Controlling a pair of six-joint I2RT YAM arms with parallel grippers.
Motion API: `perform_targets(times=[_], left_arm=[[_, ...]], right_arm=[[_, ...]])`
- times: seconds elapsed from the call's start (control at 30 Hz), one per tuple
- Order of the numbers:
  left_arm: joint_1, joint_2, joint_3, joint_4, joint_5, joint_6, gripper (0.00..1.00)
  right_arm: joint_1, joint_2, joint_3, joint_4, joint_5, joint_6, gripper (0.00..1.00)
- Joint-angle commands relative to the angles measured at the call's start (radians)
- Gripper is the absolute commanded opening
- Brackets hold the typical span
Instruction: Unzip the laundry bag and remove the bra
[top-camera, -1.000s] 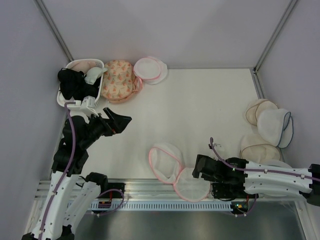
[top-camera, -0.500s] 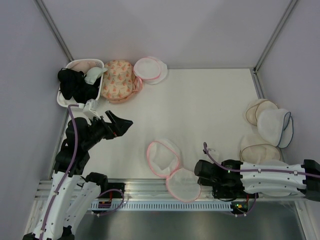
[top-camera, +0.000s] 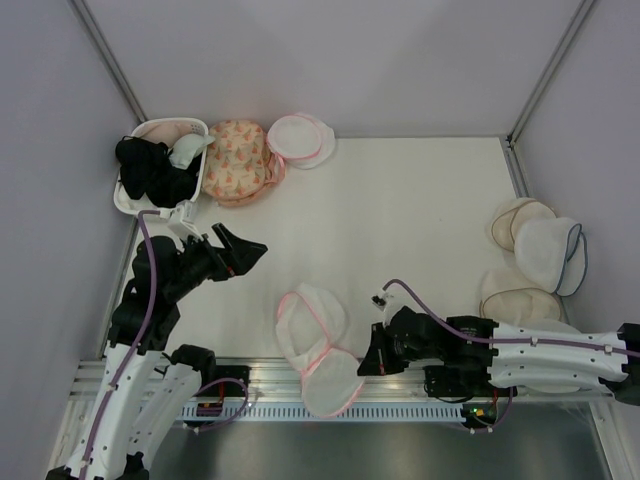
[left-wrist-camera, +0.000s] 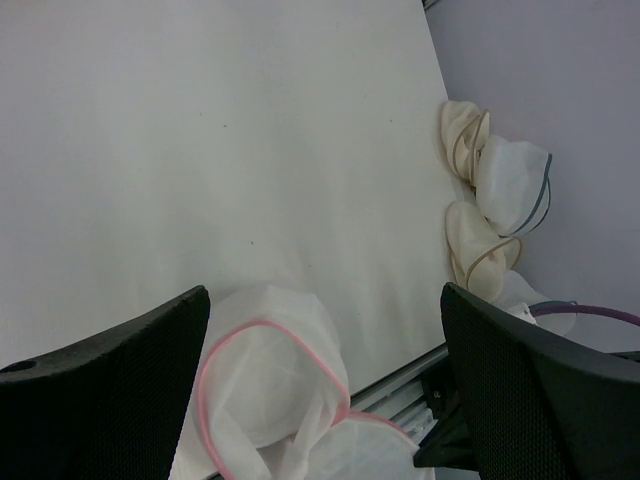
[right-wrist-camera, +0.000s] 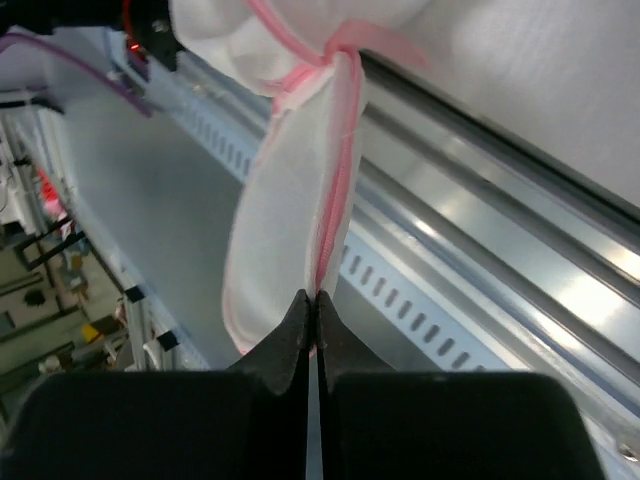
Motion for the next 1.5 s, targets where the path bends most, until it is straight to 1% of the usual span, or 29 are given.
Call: perform_targets(times=[0.0,0.03,0.1,0.13,0.2,0.27,0.33,0.37,0.4,0.43,0.47,0.5,0.53,0.57,0.6,0.63,0.7,0.77,0.93,1.1,1.2,1.23,1.27,1.37,1.4,1.43,1.47], left_arm=[[-0.005,-0.011,-0.004,-0.001,0.034,-0.010,1.00],[-0.005,-0.014,-0.002,-0.001,0.035,-0.009,1.00],[-0.003,-0.015,0.001,-0.006,0.035,-0.006,1.00],[-0.005,-0.018,0.004,-0.007,0.034,-0.006,1.00],[-0.005,-0.021,0.007,-0.009,0.034,-0.004,1.00],[-0.005,-0.024,0.013,-0.013,0.032,-0.003,1.00],[-0.005,-0.032,0.014,-0.017,0.032,-0.001,1.00],[-0.005,-0.031,0.016,-0.020,0.032,-0.001,1.00],[-0.005,-0.032,0.017,-0.024,0.032,0.003,1.00],[-0.005,-0.032,0.019,-0.026,0.031,0.003,1.00],[-0.005,-0.032,0.024,-0.032,0.029,0.005,1.00],[-0.005,-0.032,0.025,-0.032,0.029,0.009,1.00],[-0.003,-0.034,0.027,-0.033,0.026,0.011,1.00],[-0.005,-0.032,0.028,-0.038,0.025,0.013,1.00],[-0.005,-0.032,0.028,-0.038,0.022,0.013,1.00],[-0.005,-0.032,0.028,-0.038,0.020,0.011,1.00],[-0.005,-0.027,0.028,-0.036,0.019,0.009,1.00],[-0.005,-0.023,0.028,-0.036,0.017,0.005,1.00],[-0.005,-0.032,0.036,-0.040,0.012,0.003,1.00],[-0.005,-0.049,0.034,-0.047,0.014,0.000,1.00],[-0.005,-0.063,0.028,-0.050,0.015,-0.004,1.00],[-0.005,-0.064,0.022,-0.055,0.011,-0.004,1.00],[-0.005,-0.070,0.021,-0.058,0.011,-0.006,1.00],[-0.005,-0.081,0.008,-0.063,-0.003,-0.017,1.00],[-0.003,-0.089,0.005,-0.064,-0.008,-0.020,1.00],[-0.005,-0.093,-0.002,-0.063,-0.017,-0.024,1.00],[-0.005,-0.098,-0.005,-0.064,-0.023,-0.030,1.00]], right_arm=[[0.006,0.024,0.058,0.257,-0.165,-0.071,0.01],[0.006,0.045,0.070,0.352,-0.197,-0.073,0.00],[0.006,0.088,0.096,0.462,-0.214,-0.072,0.01],[0.006,0.102,0.130,0.477,-0.213,-0.069,0.01],[0.006,0.133,0.161,0.576,-0.173,-0.051,0.00],[0.004,0.149,0.208,0.606,-0.106,-0.040,0.00],[0.001,0.165,0.271,0.583,-0.043,-0.062,0.00],[0.001,0.169,0.300,0.542,-0.004,-0.085,0.00],[0.001,0.182,0.337,0.397,0.118,-0.114,0.00],[0.000,0.195,0.429,0.294,0.190,-0.159,0.01],[0.000,0.212,0.480,0.187,0.265,-0.183,0.01],[-0.002,0.261,0.533,-0.026,0.416,-0.195,0.00],[-0.003,0.289,0.625,-0.116,0.476,-0.232,0.00],[-0.006,0.316,0.667,-0.203,0.549,-0.238,0.00],[-0.011,0.367,0.701,-0.350,0.658,-0.237,0.00],[-0.017,0.389,0.750,-0.409,0.716,-0.238,0.00],[-0.043,0.435,0.781,-0.513,0.778,-0.250,0.00],[-0.074,0.455,0.798,-0.546,0.841,-0.272,0.01],[-0.200,0.524,0.830,-0.610,0.978,-0.316,0.00],[-0.292,0.568,0.894,-0.641,1.131,-0.375,0.01],[-0.316,0.597,0.942,-0.672,1.214,-0.382,0.00],[-0.316,0.605,0.949,-0.666,1.222,-0.408,0.01],[-0.319,0.622,0.952,-0.625,1.222,-0.431,0.01],[-0.321,0.656,0.931,-0.522,1.130,-0.568,0.00],[-0.318,0.663,0.898,-0.426,1.099,-0.601,0.00],[-0.316,0.673,0.881,-0.375,1.012,-0.670,0.00],[-0.313,0.694,0.864,-0.276,0.971,-0.704,0.01]])
